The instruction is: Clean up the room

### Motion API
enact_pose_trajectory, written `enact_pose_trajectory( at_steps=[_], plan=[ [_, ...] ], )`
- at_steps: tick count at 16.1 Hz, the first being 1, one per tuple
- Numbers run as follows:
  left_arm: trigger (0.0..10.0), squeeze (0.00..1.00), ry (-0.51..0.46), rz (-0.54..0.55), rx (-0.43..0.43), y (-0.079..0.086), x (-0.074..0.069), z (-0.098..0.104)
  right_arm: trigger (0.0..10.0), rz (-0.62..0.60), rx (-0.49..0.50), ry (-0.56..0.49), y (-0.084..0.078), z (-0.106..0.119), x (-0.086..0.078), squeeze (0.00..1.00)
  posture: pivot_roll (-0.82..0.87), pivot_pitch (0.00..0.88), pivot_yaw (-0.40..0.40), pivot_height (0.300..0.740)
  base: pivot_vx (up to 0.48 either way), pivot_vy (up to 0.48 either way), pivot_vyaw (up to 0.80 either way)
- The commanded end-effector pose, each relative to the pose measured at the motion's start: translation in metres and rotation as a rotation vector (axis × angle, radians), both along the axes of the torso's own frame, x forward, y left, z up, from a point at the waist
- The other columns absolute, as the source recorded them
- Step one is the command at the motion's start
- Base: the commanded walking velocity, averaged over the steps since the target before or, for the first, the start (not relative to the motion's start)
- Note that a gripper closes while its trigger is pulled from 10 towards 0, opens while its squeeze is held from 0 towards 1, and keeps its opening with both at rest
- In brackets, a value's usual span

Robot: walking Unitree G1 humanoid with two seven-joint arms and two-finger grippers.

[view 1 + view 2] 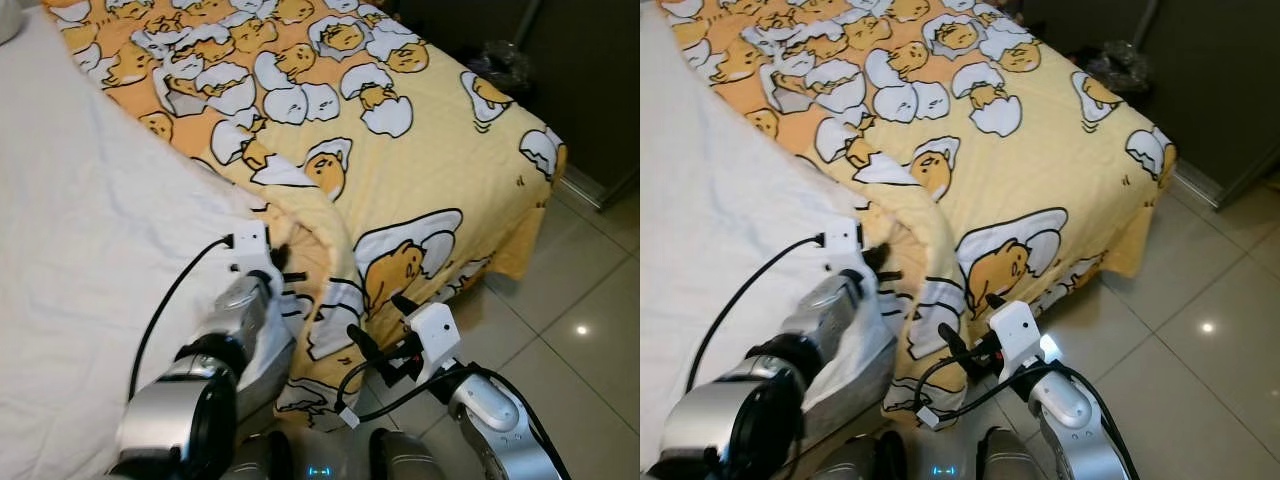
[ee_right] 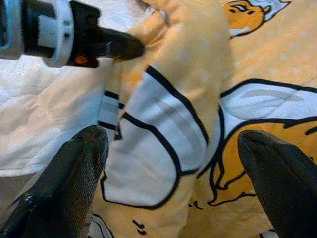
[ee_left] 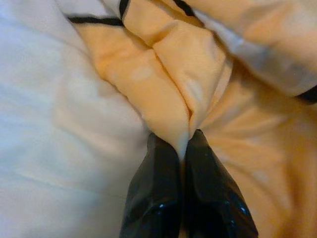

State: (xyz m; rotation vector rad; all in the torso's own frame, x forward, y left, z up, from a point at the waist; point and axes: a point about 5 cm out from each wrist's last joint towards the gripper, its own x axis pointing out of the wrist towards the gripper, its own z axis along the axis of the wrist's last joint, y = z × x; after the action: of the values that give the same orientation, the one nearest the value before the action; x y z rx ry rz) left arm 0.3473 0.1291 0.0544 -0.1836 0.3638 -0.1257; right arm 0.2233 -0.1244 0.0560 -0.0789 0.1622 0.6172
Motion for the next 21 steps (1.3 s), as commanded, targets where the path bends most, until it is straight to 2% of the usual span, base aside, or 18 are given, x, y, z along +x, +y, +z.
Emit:
enact_pose_trajectory(
  at_steps=[1,2,4,6,8,10,11,12,13,14,15,16,17,18,19,20,21],
  plan=[
    [0.0,0.00,-0.080,0.066,0.096,0.023,0.004,0.011,10.0,-0.004,-0.009,0.016,-0.001,-0.004,-0.002,0.00,-0.23,0.152,0.059,0.731,0.000,0.000,0.00],
    [0.0,0.00,-0.048,0.080,0.204,0.037,-0.003,0.002,10.0,-0.004,-0.010,0.018,-0.001,-0.004,-0.003,0.00,-0.23,0.152,0.059,0.731,0.000,0.000,0.00],
    [0.0,0.00,-0.044,0.088,0.394,0.062,-0.018,-0.009,10.0,-0.004,-0.009,0.021,0.000,-0.006,-0.003,0.00,-0.21,0.146,0.068,0.731,0.000,0.000,0.00],
    [0.0,0.00,-0.005,0.112,0.400,0.075,-0.032,-0.020,10.0,0.001,-0.008,0.024,0.001,-0.007,-0.003,0.00,-0.20,0.142,0.069,0.731,0.000,0.000,0.00],
    [0.0,0.00,-0.041,0.126,0.271,0.070,-0.039,-0.021,10.0,0.007,-0.009,0.025,0.002,-0.008,-0.001,0.00,-0.20,0.130,0.067,0.731,0.000,0.000,0.00],
    [0.0,0.00,-0.055,0.142,0.309,0.072,-0.041,-0.019,10.0,0.009,-0.011,0.024,0.002,-0.008,0.000,0.00,-0.20,0.122,0.068,0.731,0.000,0.000,0.00],
    [0.0,0.00,-0.056,0.143,0.551,0.091,-0.046,-0.020,10.0,0.010,-0.013,0.023,0.001,-0.008,0.001,0.00,-0.20,0.115,0.069,0.731,0.000,0.000,0.00],
    [0.0,0.00,-0.053,0.175,0.731,0.118,-0.053,-0.020,10.0,0.007,-0.015,0.021,0.000,-0.008,0.002,0.00,-0.20,0.109,0.071,0.731,0.000,0.000,0.00],
    [0.0,0.00,-0.048,0.192,0.766,0.126,-0.055,-0.019,10.0,0.006,-0.015,0.021,0.000,-0.008,0.002,0.00,-0.20,0.109,0.071,0.731,0.000,0.000,0.00],
    [0.0,0.00,0.017,0.323,0.822,0.165,-0.067,-0.016,10.0,0.003,-0.017,0.022,-0.002,-0.010,0.001,0.00,-0.20,0.105,0.072,0.731,0.000,0.000,0.00],
    [0.0,0.00,0.020,0.374,0.826,0.178,-0.070,-0.012,10.0,0.002,-0.019,0.023,-0.002,-0.010,0.001,0.00,-0.20,0.105,0.071,0.731,0.000,0.000,0.00],
    [0.0,0.00,0.005,0.497,0.740,0.196,-0.072,0.000,10.0,0.001,-0.020,0.026,-0.003,-0.011,0.000,0.00,-0.20,0.104,0.068,0.731,0.000,0.000,0.00],
    [0.0,0.00,-0.028,0.567,0.529,0.197,-0.067,0.004,10.0,0.003,-0.020,0.027,-0.001,-0.011,0.000,0.00,-0.19,0.104,0.066,0.731,0.000,0.000,0.00],
    [0.0,0.00,-0.044,0.570,0.387,0.190,-0.062,0.004,10.0,0.005,-0.019,0.028,0.000,-0.012,0.000,0.00,-0.19,0.104,0.066,0.731,0.000,0.000,0.00],
    [0.0,0.00,-0.073,0.487,-0.021,0.153,-0.044,-0.002,10.0,0.011,-0.017,0.027,0.003,-0.011,0.001,0.00,-0.19,0.106,0.066,0.731,0.000,0.000,0.00],
    [0.0,0.00,-0.080,0.429,-0.156,0.132,-0.038,-0.004,10.0,0.012,-0.016,0.027,0.004,-0.011,0.002,0.00,-0.19,0.108,0.067,0.731,0.000,0.000,0.00],
    [0.0,0.00,-0.080,0.384,-0.251,0.116,-0.036,-0.006,10.0,0.013,-0.016,0.027,0.003,-0.011,0.002,0.00,-0.19,0.108,0.066,0.731,0.000,0.000,0.00]
  ],
)
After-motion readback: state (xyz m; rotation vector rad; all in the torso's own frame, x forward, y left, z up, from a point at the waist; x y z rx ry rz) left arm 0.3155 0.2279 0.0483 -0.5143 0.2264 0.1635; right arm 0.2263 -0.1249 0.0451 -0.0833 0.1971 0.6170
